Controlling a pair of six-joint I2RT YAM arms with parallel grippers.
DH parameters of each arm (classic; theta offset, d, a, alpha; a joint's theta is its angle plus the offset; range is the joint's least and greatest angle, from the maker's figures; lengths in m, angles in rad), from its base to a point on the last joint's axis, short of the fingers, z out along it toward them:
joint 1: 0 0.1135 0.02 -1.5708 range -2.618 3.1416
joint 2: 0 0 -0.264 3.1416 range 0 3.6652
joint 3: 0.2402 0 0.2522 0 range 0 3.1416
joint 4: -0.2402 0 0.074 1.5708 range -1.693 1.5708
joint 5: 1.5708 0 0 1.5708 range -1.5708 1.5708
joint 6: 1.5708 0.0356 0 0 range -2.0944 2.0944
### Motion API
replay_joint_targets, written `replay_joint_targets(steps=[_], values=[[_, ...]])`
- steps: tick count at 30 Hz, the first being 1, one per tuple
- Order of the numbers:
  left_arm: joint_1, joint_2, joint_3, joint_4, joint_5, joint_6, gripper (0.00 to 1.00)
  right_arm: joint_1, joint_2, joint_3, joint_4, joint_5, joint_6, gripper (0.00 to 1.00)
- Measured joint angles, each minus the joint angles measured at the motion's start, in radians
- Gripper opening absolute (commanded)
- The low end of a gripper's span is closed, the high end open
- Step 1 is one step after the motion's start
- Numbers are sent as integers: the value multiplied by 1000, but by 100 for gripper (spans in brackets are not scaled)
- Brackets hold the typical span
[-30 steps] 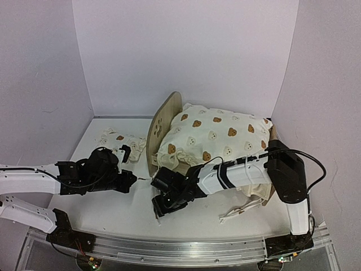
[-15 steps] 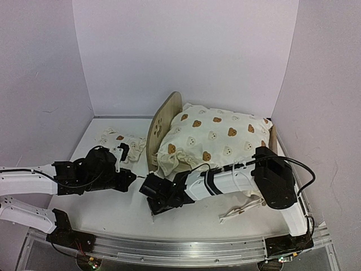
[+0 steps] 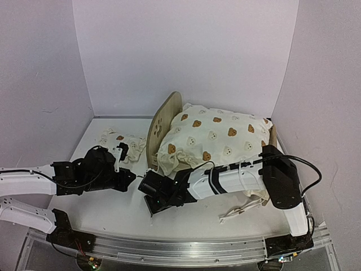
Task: Set up the pet bed
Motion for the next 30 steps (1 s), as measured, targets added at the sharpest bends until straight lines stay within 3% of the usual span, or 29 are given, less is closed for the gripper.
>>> replay_joint_targets(steps=[7, 11, 14, 16, 17, 22, 26, 30], values=[[0, -1, -15, 0, 0, 0, 0, 21, 84, 83, 0, 28, -14, 51], [0, -2, -23, 0, 0, -1, 0, 41, 114, 83, -9, 93, -30, 40], [0, -9, -27, 0, 0, -3, 0, 50, 113, 68, 5, 135, -29, 27], [0, -22, -34, -1, 0, -6, 0, 51, 104, 45, 23, 168, -27, 5], [0, -28, -37, 0, 0, -6, 0, 51, 96, 27, 29, 186, -25, 0], [0, -40, -45, 1, 2, -10, 0, 32, 10, -141, 140, 218, -92, 0], [2, -30, -62, 1, 32, -13, 0, -16, -75, -264, 247, 130, -243, 0], [2, 47, -67, 11, 99, -24, 0, -85, -133, -286, 315, 26, -334, 0]])
